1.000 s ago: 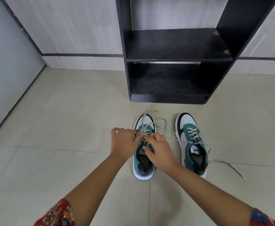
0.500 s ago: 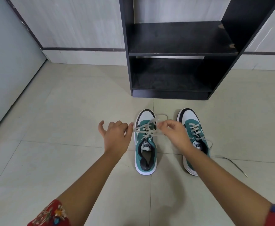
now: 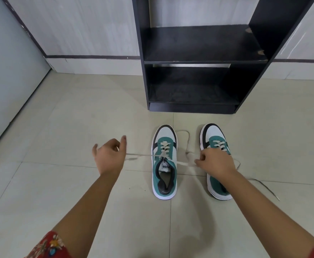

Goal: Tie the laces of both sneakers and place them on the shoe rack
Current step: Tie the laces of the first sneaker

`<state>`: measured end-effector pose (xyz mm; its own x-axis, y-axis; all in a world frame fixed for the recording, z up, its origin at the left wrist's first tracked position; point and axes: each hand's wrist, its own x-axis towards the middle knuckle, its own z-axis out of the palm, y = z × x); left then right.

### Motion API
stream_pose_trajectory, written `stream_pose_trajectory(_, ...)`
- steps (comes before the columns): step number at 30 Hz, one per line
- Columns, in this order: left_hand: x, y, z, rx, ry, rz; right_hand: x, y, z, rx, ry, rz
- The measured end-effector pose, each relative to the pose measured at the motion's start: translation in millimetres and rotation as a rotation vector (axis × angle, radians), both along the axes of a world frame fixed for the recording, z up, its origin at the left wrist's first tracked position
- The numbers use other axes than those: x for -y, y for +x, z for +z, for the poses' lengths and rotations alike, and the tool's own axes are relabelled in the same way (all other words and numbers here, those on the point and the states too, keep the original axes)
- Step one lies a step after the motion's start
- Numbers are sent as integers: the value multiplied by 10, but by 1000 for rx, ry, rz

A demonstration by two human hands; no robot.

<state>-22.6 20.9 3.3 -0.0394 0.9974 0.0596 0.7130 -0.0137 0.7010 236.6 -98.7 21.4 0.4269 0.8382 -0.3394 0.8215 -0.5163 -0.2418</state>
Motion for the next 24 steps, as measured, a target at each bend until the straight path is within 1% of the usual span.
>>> stream_pose_trajectory(1,-6,-12,31,214,-65,32,9,-21,-30,7,-8,15)
stream_pose_trajectory(2,-21,-18,38,330,-139,48,13,-42,-54,14,-12,31)
stream_pose_trajectory(3,-44,-15,25,311,-204,31,14,-68,-77,25,-18,57)
stream_pose_trajectory(4,-61,-22,-21,168,-268,-21,15,-103,-96,50,-27,100)
stream_pose_trajectory(6,-52,-17,-134,-289,-368,-175,-1,-191,-134,118,-29,217)
stream_pose_trajectory(7,-3,-3,-175,-441,-374,-267,-17,-241,-146,107,-3,255)
stream_pose_trajectory(8,44,18,-241,-477,-339,-367,-36,-296,-154,47,43,268)
stream_pose_trajectory(9,95,51,-295,-409,-283,-464,-56,-358,-151,-38,104,254)
stream_pose_trajectory(10,149,101,-305,-288,-242,-536,-76,-421,-142,-108,162,228)
stream_pose_trajectory(11,193,165,-292,-177,-193,-581,-98,-479,-133,-141,203,205)
stream_pose_trajectory(12,216,228,-281,-117,-142,-611,-117,-524,-136,-140,226,195)
stream_pose_trajectory(13,226,287,-270,-108,-87,-636,-130,-552,-150,-122,242,193)
stream_pose_trajectory(15,222,378,-266,-127,-32,-660,-135,-563,-174,-150,257,167)
stream_pose_trajectory(18,233,436,-260,-188,43,-670,-120,-510,-173,-385,289,18)
stream_pose_trajectory(20,238,421,-241,-234,96,-640,-101,-449,-143,-458,307,-73)
stream_pose_trajectory(22,241,376,-247,-256,141,-590,-76,-348,-99,-417,299,-125)
stream_pose_trajectory(24,267,328,-261,-296,136,-563,-53,-254,-86,-305,238,-122)
